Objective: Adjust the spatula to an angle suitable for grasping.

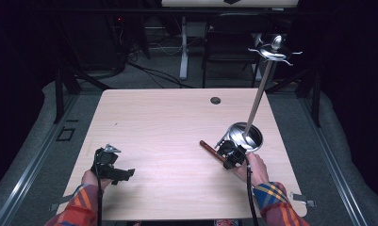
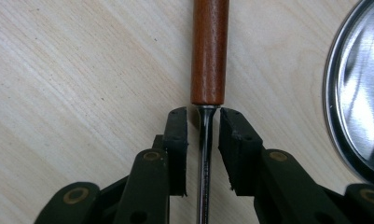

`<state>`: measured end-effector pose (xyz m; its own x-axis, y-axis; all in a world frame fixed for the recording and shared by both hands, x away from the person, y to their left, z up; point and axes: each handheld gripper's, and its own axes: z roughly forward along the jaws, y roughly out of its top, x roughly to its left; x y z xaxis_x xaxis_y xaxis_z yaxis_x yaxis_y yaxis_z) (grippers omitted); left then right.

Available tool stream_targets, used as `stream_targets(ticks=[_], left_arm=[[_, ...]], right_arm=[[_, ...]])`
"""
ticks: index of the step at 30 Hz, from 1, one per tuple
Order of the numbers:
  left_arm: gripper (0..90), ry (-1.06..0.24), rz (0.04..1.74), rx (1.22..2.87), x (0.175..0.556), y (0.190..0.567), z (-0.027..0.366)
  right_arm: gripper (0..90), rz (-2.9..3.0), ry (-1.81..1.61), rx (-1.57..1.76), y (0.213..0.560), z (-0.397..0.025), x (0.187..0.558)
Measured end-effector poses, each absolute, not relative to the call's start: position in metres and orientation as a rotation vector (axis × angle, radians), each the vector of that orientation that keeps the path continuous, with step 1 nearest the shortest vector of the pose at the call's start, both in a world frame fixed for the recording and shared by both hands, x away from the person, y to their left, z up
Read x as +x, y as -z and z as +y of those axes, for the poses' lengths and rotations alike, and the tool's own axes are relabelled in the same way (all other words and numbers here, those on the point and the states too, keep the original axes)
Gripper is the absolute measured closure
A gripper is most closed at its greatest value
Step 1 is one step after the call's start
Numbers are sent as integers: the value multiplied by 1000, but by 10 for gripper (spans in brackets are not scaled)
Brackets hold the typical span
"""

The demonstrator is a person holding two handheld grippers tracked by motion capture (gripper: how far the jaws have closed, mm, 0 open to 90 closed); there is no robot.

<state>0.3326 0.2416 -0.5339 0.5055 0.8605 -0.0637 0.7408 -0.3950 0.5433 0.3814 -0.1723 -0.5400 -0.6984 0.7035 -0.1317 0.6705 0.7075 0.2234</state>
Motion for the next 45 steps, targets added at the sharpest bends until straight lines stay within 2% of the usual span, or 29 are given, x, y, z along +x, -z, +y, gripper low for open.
stream_targets(ticks=[17, 45], left_arm=[[72, -320, 1296, 2252, 332, 533, 238], [72, -306, 1284, 2258, 336, 534, 234]], right_arm=[[803, 2707, -161, 1060, 541, -171, 382], [842, 2706, -222, 1049, 537, -176, 381]])
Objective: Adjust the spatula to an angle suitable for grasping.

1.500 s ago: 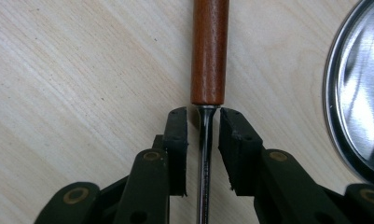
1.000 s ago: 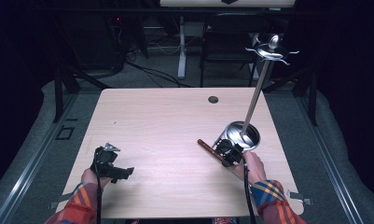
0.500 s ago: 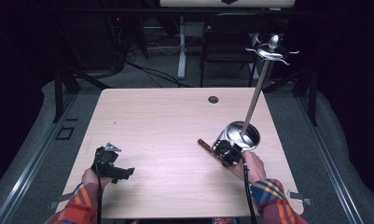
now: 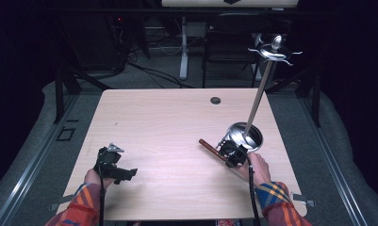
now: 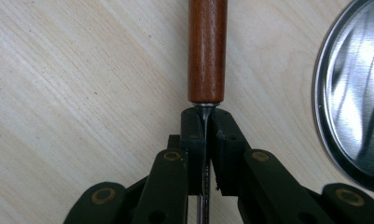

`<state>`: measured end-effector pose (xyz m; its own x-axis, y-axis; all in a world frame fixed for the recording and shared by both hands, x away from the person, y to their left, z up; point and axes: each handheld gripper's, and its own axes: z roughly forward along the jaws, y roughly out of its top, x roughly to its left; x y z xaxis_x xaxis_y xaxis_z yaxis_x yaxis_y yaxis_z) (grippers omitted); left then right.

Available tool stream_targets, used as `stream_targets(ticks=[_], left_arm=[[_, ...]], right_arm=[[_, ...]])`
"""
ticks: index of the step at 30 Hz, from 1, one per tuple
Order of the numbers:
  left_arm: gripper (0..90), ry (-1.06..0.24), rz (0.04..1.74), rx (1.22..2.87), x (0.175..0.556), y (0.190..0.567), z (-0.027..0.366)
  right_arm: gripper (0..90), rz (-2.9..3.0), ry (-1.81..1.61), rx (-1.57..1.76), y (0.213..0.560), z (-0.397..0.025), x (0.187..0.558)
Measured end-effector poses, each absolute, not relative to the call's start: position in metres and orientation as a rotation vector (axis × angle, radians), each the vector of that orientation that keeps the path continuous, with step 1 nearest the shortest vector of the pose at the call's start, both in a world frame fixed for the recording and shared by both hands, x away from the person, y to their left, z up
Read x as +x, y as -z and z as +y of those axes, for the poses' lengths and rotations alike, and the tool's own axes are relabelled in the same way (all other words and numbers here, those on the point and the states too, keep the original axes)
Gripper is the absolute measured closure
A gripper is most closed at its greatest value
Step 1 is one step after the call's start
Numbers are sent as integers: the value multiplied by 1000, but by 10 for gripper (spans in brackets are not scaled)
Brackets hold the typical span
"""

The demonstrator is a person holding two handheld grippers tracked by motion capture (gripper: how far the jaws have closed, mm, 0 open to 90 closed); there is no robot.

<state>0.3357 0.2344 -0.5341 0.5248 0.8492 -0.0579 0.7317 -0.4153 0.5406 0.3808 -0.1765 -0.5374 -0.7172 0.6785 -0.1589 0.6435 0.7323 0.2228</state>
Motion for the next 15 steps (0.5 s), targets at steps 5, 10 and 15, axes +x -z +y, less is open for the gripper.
stream_targets(ticks=[5, 10, 15], left_arm=[[72, -309, 1282, 2257, 335, 534, 235], [72, -309, 1282, 2256, 335, 533, 235], [72, -310, 1282, 2255, 335, 533, 235]], right_arm=[[842, 2694, -273, 1070, 532, -179, 379], [842, 2680, -304, 1079, 526, -180, 379], [842, 2650, -360, 1101, 521, -183, 377]])
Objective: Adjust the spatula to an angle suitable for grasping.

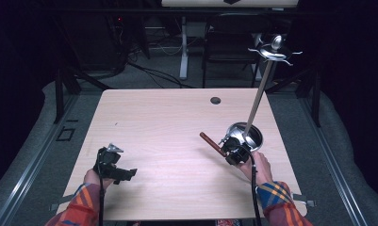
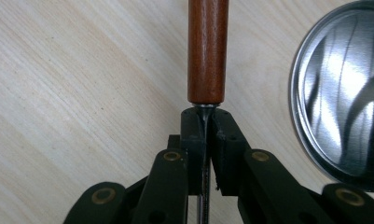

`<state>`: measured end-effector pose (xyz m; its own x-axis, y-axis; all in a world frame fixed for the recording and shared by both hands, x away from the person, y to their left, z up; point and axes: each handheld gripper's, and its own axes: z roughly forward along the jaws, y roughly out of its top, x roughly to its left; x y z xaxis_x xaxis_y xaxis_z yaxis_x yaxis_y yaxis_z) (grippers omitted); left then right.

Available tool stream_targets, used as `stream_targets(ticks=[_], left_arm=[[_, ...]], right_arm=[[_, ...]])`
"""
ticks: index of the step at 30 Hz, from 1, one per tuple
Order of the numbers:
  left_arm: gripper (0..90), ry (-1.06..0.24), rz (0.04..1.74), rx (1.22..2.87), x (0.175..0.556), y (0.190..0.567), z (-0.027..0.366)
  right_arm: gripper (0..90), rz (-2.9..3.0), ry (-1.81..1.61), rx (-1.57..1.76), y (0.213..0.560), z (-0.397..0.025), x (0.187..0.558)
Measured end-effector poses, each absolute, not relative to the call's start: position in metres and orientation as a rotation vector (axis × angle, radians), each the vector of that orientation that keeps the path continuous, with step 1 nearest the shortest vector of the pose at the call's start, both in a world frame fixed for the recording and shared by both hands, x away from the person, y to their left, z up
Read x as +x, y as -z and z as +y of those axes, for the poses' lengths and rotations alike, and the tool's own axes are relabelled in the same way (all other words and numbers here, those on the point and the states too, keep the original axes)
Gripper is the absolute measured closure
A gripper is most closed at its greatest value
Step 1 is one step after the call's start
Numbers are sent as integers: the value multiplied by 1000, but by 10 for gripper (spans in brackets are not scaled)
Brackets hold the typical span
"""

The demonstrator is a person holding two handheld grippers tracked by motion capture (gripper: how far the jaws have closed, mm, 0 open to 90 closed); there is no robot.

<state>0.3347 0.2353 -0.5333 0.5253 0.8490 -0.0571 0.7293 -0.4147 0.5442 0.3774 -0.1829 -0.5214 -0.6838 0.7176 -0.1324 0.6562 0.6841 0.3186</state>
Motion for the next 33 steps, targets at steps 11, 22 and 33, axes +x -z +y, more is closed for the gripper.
stream_targets(ticks=[11, 22, 33], left_arm=[[72, -300, 1269, 2265, 338, 534, 233], [72, -302, 1266, 2262, 334, 532, 234], [72, -304, 1259, 2267, 334, 532, 232]], right_arm=[[842, 2633, -375, 1113, 517, -188, 378], [842, 2603, -398, 1113, 511, -190, 376], [842, 2542, -462, 1150, 508, -195, 374]])
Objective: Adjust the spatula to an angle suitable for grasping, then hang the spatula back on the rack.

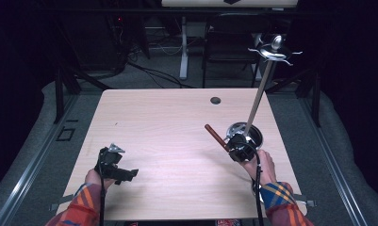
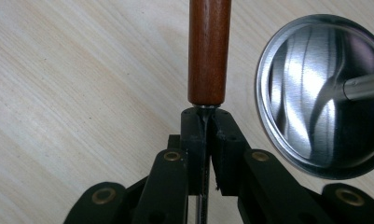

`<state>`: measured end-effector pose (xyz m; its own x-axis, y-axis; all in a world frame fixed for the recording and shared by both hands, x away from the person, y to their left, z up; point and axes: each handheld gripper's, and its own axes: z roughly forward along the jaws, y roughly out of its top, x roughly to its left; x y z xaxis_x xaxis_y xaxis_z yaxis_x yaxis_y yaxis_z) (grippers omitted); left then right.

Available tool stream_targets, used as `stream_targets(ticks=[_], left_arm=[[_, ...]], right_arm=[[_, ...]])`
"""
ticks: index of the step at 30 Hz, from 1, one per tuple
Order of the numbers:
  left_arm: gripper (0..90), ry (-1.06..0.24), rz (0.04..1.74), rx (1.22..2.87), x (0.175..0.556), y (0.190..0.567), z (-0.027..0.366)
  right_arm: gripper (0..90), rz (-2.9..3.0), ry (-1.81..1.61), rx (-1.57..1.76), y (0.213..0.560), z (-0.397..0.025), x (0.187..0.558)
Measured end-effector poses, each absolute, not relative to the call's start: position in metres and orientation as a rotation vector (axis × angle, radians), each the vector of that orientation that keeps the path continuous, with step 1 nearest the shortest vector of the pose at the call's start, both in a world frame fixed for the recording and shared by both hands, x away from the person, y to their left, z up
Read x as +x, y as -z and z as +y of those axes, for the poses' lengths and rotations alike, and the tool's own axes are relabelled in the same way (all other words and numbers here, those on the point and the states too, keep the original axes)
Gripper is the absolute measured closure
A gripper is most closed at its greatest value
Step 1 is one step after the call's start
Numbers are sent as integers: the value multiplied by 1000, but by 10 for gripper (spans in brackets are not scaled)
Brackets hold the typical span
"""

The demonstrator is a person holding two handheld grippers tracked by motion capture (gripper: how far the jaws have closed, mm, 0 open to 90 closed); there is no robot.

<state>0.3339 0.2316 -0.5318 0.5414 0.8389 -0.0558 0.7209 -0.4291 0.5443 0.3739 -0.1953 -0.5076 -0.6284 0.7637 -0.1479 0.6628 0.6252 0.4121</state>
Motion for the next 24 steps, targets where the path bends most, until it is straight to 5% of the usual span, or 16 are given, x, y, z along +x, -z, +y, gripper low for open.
stream_targets(ticks=[24], left_arm=[[73, -301, 1260, 2269, 333, 531, 229]], right_arm=[[846, 2422, -626, 1114, 477, -206, 361]])
